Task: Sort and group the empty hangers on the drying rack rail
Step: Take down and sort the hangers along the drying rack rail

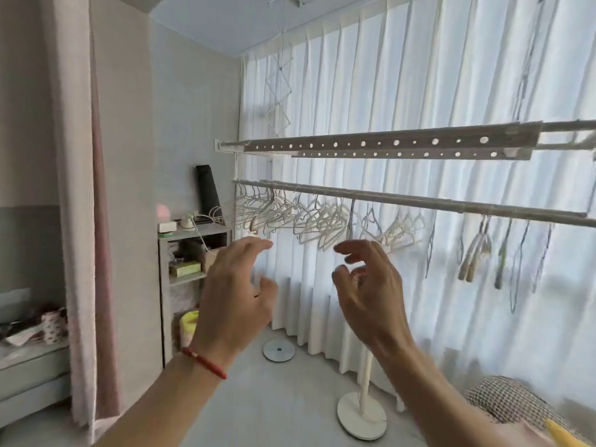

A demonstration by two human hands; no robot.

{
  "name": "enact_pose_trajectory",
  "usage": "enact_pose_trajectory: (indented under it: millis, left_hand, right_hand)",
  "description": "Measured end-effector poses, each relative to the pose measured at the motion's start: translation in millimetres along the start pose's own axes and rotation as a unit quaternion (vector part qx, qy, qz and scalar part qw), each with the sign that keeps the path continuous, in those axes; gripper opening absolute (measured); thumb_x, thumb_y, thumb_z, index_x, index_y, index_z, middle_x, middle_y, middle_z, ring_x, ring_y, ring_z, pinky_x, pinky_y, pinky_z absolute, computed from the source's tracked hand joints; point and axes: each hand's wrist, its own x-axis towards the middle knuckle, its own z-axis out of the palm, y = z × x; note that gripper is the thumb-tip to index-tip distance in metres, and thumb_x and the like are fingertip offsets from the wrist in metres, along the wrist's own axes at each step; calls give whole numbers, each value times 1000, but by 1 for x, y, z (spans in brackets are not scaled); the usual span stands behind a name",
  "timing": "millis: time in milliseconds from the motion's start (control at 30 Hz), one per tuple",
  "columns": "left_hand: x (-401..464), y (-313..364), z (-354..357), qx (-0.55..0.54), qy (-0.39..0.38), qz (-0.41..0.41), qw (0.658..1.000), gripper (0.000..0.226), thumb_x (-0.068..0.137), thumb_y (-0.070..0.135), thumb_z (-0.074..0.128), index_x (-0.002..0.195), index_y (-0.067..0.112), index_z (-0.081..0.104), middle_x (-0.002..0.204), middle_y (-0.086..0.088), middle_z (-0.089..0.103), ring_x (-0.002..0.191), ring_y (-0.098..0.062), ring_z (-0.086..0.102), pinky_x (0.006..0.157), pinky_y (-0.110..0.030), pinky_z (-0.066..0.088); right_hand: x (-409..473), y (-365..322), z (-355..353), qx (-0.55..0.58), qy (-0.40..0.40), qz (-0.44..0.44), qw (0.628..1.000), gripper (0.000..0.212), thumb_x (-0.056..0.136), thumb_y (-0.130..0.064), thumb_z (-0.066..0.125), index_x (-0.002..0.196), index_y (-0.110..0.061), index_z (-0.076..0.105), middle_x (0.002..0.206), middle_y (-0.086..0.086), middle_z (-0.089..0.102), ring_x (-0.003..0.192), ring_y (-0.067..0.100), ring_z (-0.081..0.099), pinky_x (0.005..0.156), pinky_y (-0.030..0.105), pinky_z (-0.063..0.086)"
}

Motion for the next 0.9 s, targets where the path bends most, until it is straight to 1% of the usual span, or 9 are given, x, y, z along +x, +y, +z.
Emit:
enact_pose_trajectory:
  millis: [133,233,333,433,533,633,700,767,900]
  left_hand:
    - [38,-85,37,33,-62,-38,997,45,83,10,70,127,14,65,133,-3,62,126,-21,52,108,-44,45]
    - [71,-158,63,72,-111,-34,991,43,88,18,66,131,16,62,134,-3,61,129,-22,50,109,-42,44]
    - [95,-224,85,87,-152,-35,984,46,92,29,66,135,18,58,132,0,62,125,-19,52,106,-34,43]
    - [116,-290,108,92,-175,-31,980,49,95,36,60,142,21,53,142,2,56,133,-15,46,111,-36,41]
    - [143,-357,135,130,-211,-29,968,53,100,44,47,150,26,43,158,2,39,148,-17,29,121,-41,28]
    - [175,-421,168,125,-228,-56,964,53,103,49,35,151,27,41,160,3,35,150,-16,25,121,-42,28]
    - [200,-460,191,115,-230,-73,964,54,103,49,30,150,26,42,156,3,39,146,-14,30,119,-40,31]
    - [229,-492,214,97,-229,-100,963,55,102,49,30,150,25,42,153,4,43,143,-13,33,117,-37,34]
    - [288,-552,253,68,-241,-137,958,47,104,43,37,148,28,41,148,5,46,139,-13,37,109,-32,38]
  right_hand:
    - [31,38,101,-108,-86,11,990,34,89,-20,64,122,-22,62,123,-5,60,114,18,56,95,41,47]
    - [55,69,176,-174,-136,19,975,44,91,-27,60,134,-22,53,131,-1,56,116,21,57,94,38,46]
    - [68,102,241,-169,-179,65,967,66,89,-29,61,149,-23,33,145,0,45,123,24,56,94,40,48]
    - [79,140,301,-182,-231,76,953,85,86,-35,63,157,-29,18,167,-1,17,149,24,27,112,44,38]
    - [104,175,367,-178,-258,86,946,84,88,-39,60,159,-32,15,171,-4,3,157,20,8,122,44,24]
    - [136,209,438,-145,-257,94,951,79,90,-41,57,158,-32,18,169,-3,8,155,20,11,122,42,23]
    - [161,233,483,-123,-247,96,956,73,91,-40,56,155,-31,23,163,-2,23,150,22,23,116,39,30]
    - [190,257,521,-102,-248,99,958,67,91,-37,55,152,-29,29,154,-3,35,141,20,35,110,34,35]
    - [255,291,588,-70,-247,98,962,55,91,-31,54,144,-27,39,144,-3,45,132,17,43,106,32,40]
